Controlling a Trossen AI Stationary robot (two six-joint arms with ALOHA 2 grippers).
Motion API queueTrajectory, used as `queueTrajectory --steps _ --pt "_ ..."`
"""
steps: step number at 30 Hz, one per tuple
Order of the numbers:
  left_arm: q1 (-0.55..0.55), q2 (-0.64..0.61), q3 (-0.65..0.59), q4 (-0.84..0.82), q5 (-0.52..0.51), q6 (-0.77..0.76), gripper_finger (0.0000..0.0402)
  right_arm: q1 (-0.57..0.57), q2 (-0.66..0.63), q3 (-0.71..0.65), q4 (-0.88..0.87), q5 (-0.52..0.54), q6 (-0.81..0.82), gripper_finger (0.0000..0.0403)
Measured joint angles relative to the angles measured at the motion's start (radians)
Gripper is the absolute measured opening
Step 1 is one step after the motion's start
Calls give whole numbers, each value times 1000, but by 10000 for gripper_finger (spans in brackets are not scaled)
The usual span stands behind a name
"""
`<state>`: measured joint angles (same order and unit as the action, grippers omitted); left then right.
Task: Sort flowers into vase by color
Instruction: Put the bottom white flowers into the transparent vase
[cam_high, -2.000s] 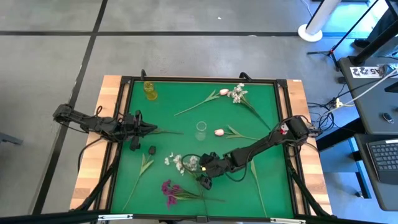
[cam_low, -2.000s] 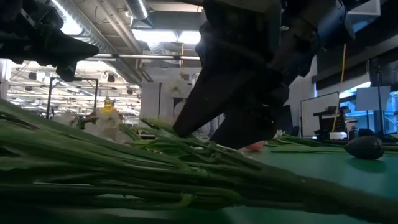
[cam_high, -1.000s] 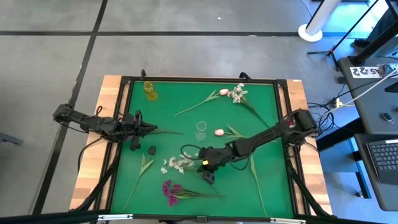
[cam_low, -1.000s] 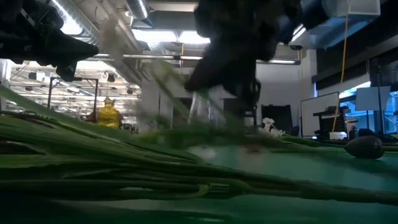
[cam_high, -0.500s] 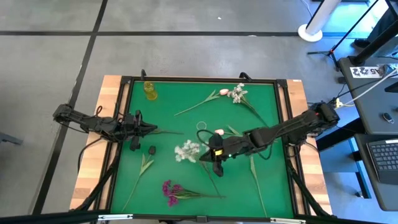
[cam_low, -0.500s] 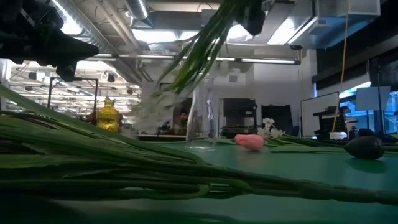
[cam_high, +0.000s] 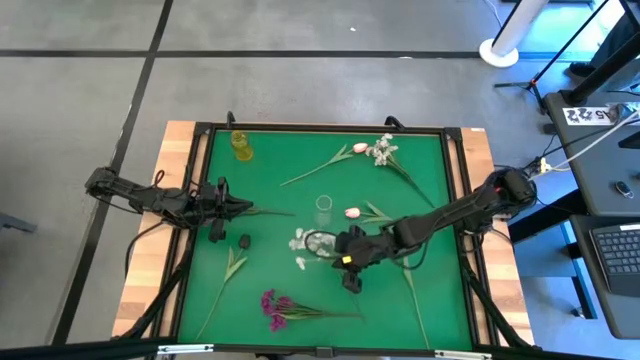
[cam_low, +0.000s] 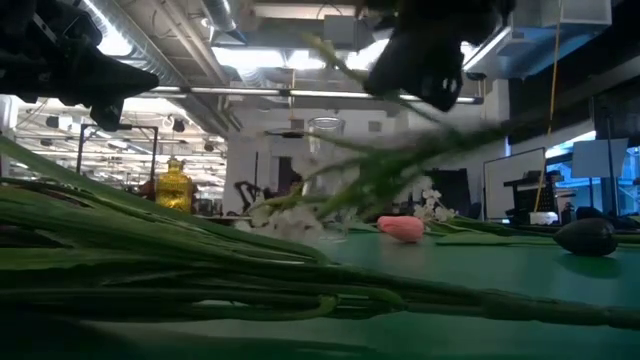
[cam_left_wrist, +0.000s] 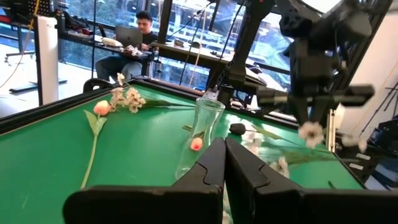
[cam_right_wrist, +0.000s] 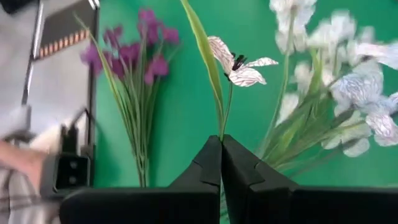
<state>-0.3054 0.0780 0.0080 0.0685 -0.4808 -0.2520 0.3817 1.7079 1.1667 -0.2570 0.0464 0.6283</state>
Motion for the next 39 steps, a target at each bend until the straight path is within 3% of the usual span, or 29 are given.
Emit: queueTrajectory --steps 5,9,18,25,30,39 --pt "0 0 0 0 0 0 0 7 38 0 -87 -40 18 8" --pt "0 0 0 0 0 0 0 7 50 -1 -155 -39 21 37" --pt "0 0 0 0 0 0 0 20 49 0 -185 -66 20 183" --pt "0 0 0 0 0 0 0 42 44 -1 -364 -59 72 267" --pt "0 0 0 0 0 0 0 88 44 -44 -364 16 159 284" --pt "0 0 0 0 0 0 0 109 44 -175 -71 32 258 276"
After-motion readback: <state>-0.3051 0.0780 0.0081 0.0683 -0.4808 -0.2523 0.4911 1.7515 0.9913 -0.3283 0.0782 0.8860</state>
